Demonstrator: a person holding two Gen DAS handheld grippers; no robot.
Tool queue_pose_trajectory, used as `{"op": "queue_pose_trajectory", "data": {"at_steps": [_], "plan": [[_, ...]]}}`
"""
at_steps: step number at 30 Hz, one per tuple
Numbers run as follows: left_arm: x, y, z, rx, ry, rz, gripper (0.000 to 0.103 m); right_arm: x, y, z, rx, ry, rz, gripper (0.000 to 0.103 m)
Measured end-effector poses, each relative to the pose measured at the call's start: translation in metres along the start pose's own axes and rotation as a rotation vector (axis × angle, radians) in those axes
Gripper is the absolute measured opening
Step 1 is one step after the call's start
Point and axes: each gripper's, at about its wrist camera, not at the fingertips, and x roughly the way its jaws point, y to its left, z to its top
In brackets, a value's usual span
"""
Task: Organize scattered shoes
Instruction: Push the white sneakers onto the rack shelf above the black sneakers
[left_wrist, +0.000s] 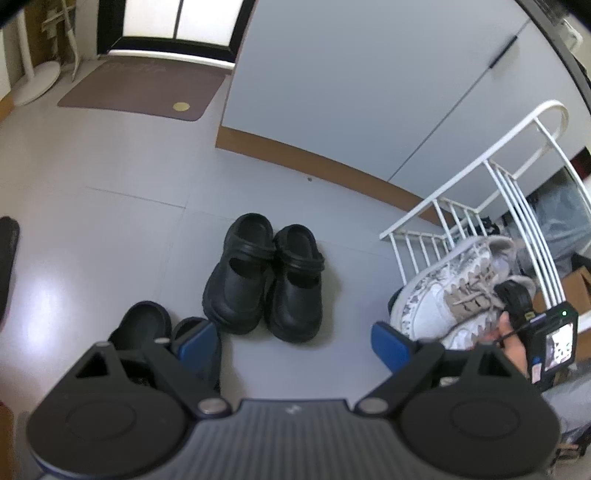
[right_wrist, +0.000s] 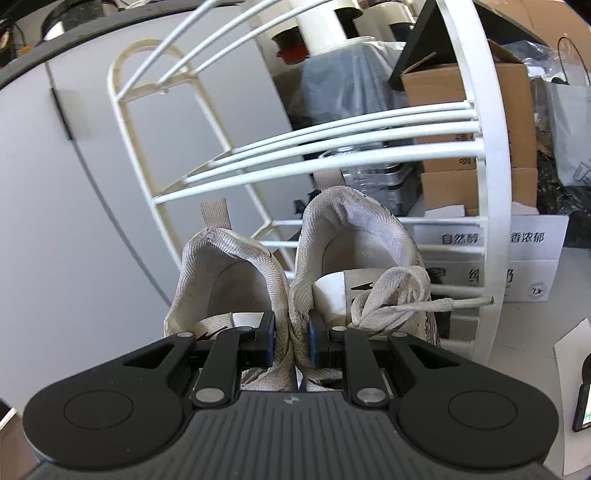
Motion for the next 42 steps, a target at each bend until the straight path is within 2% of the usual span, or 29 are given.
{"op": "queue_pose_trajectory", "data": {"at_steps": [17,25,28,30,32,34,35,42], "plan": [[0.013,0.006,0.001,-0.012,0.044,0.012,0.092,0.058,-0.009,0.029,0.037,-0.111,-0.128,0.019],[0.018,0.008,0.001,-0.019,0.065,0.001,0.092,0.085,-0.024,0.05,0.068,-0.217,-0.209,0.02],[0.018,0.008,0.001,-0.018,0.066,0.0,0.092,0.096,-0.026,0.052,0.067,-0.232,-0.255,0.026],[0.019,0.008,0.0,-0.016,0.07,-0.001,0.092,0.101,-0.027,0.051,0.063,-0.241,-0.257,0.039],[0.019,0.009,0.0,-0.014,0.073,-0.002,0.092,0.097,-0.023,0.045,0.015,-0.325,-0.256,0.041],[0.018,0.009,0.0,-0.016,0.071,-0.005,0.092,0.091,-0.014,0.035,-0.068,-0.41,-0.249,0.049],[0.017,0.009,0.0,-0.017,0.07,-0.006,0.092,0.09,-0.014,0.033,-0.072,-0.41,-0.229,0.056],[0.011,0.007,0.0,-0.004,0.054,-0.018,0.092,0.081,-0.004,0.03,-0.056,-0.364,-0.238,0.059]]}}
